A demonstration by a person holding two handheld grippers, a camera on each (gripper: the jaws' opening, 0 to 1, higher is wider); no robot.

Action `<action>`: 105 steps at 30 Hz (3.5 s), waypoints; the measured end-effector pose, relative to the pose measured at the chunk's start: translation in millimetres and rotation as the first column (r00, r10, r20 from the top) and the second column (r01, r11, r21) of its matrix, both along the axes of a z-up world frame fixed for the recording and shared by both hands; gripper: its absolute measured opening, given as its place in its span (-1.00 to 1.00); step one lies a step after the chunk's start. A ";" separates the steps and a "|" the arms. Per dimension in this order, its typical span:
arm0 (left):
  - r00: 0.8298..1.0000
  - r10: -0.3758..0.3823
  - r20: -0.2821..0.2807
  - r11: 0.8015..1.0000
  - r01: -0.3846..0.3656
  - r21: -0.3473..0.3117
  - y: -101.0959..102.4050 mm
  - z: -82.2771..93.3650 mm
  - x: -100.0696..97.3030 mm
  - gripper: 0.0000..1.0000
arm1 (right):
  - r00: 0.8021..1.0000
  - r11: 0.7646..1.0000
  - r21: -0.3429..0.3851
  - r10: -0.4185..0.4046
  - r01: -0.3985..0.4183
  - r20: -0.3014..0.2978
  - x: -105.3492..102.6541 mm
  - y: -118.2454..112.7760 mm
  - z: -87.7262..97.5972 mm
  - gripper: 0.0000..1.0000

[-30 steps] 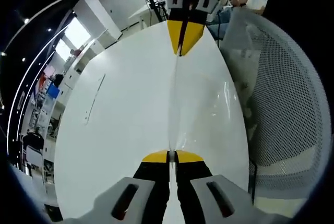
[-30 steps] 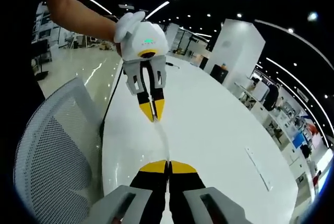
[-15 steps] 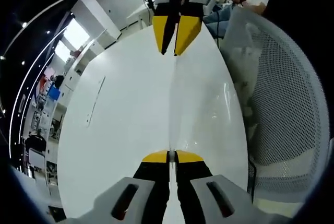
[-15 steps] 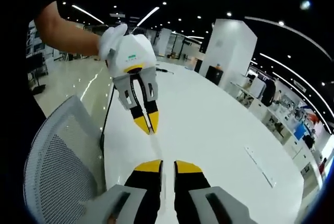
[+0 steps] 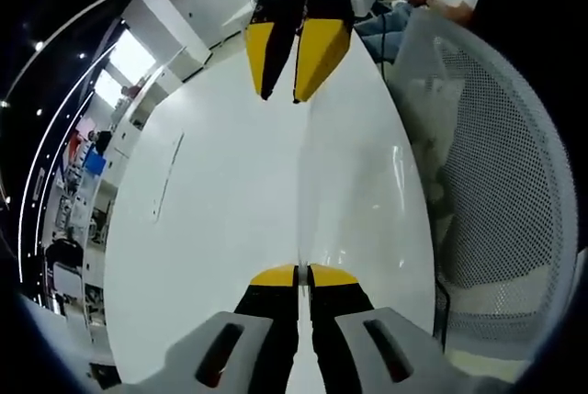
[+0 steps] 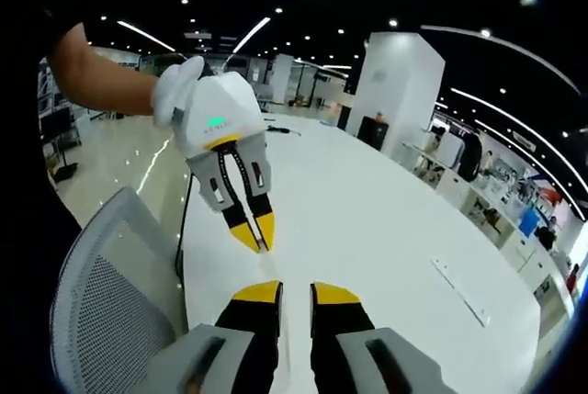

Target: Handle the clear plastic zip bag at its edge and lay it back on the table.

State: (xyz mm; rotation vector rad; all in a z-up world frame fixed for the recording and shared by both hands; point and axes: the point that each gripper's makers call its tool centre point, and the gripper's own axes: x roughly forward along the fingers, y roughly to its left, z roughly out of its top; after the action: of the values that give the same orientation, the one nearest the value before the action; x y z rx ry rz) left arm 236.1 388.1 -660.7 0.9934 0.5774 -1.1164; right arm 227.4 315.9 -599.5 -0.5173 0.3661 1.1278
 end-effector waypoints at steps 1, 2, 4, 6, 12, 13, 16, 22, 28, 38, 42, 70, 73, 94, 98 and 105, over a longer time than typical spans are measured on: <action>1.000 -0.004 0.003 1.000 0.004 0.003 -1.1 0.6 0.0 -1.00 | 1.000 1.000 0.000 0.000 0.000 -0.001 -0.2 0.4 0.1 -0.84; 1.000 -0.005 0.004 1.000 0.005 0.005 -1.7 1.2 0.1 -1.00 | 1.000 1.000 -0.001 -0.001 0.001 -0.003 -0.3 0.5 0.0 -0.84; 1.000 -0.011 0.007 1.000 0.011 0.024 -3.0 2.4 -0.7 -1.00 | 1.000 1.000 -0.004 -0.001 0.001 -0.004 -0.3 0.9 -0.5 -0.84; 1.000 -0.017 0.009 0.999 0.017 0.030 -4.7 4.0 -1.6 -1.00 | 1.000 1.000 -0.006 0.000 0.000 -0.007 -0.8 1.2 -1.3 -0.84; 0.999 -0.036 0.018 0.998 0.035 0.046 -8.6 7.1 -2.6 -1.00 | 1.000 1.000 -0.012 0.001 -0.001 -0.014 -1.6 1.9 -4.3 -0.84; 0.999 -0.040 0.020 0.998 0.039 0.050 -9.2 7.5 -2.8 -1.00 | 1.000 1.000 -0.014 0.002 -0.003 -0.017 -2.0 2.2 -5.1 -0.84; 0.999 -0.047 0.027 0.997 0.045 0.057 -11.0 9.4 -3.1 -1.00 | 1.000 1.000 -0.020 0.004 -0.005 -0.021 -2.8 2.8 -7.3 -0.84; 0.998 -0.059 0.033 0.996 0.057 0.067 -14.8 13.5 -5.1 -0.99 | 0.999 1.000 -0.028 0.009 -0.010 -0.036 -5.8 4.7 -12.1 -0.84; 0.996 -0.073 0.043 0.995 0.070 0.065 -19.4 19.2 -5.4 -0.99 | 0.999 0.999 -0.041 0.011 -0.013 -0.048 -6.9 5.4 -17.9 -0.84; 0.992 -0.100 0.071 0.994 0.097 0.051 -27.6 31.9 -7.1 -0.99 | 0.998 0.998 -0.055 -0.002 -0.002 -0.062 -5.9 -0.4 -25.0 -0.89; 0.992 -0.099 0.075 0.995 0.096 0.037 -28.5 36.5 -6.9 -0.99 | 0.997 0.998 -0.068 -0.008 0.003 -0.072 -6.2 -4.2 -30.4 -0.94; 0.979 -0.155 0.133 0.983 0.167 -0.083 -37.4 58.1 -12.8 -0.93 | 0.992 0.997 -0.079 -0.027 0.017 -0.121 -4.7 -7.8 -36.6 -1.00; 0.975 -0.171 0.142 0.979 0.185 -0.089 -42.5 61.7 -15.2 -0.93 | 0.992 0.996 -0.082 -0.028 0.018 -0.125 -4.7 -7.6 -37.2 -1.00; 0.962 -0.251 0.109 0.967 0.255 -0.024 -61.3 38.9 -24.0 -0.92 | 0.989 0.997 -0.069 -0.048 0.039 -0.142 -0.7 -9.2 -31.2 -1.00; 0.958 -0.265 0.110 0.964 0.267 0.002 -63.2 33.3 -25.0 -0.93 | 0.987 0.997 -0.064 -0.052 0.043 -0.149 -1.4 -9.3 -31.0 -1.00; 0.952 -0.280 0.127 0.960 0.278 0.030 -65.3 28.8 -22.8 -1.00 | 0.986 0.997 -0.057 -0.058 0.050 -0.157 -2.0 -8.6 -29.2 -1.00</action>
State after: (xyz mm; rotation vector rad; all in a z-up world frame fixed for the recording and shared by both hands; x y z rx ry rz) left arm 213.3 322.8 -632.0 1.1747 0.3447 -1.2867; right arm 225.4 307.3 -628.7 -0.4628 0.5463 1.1118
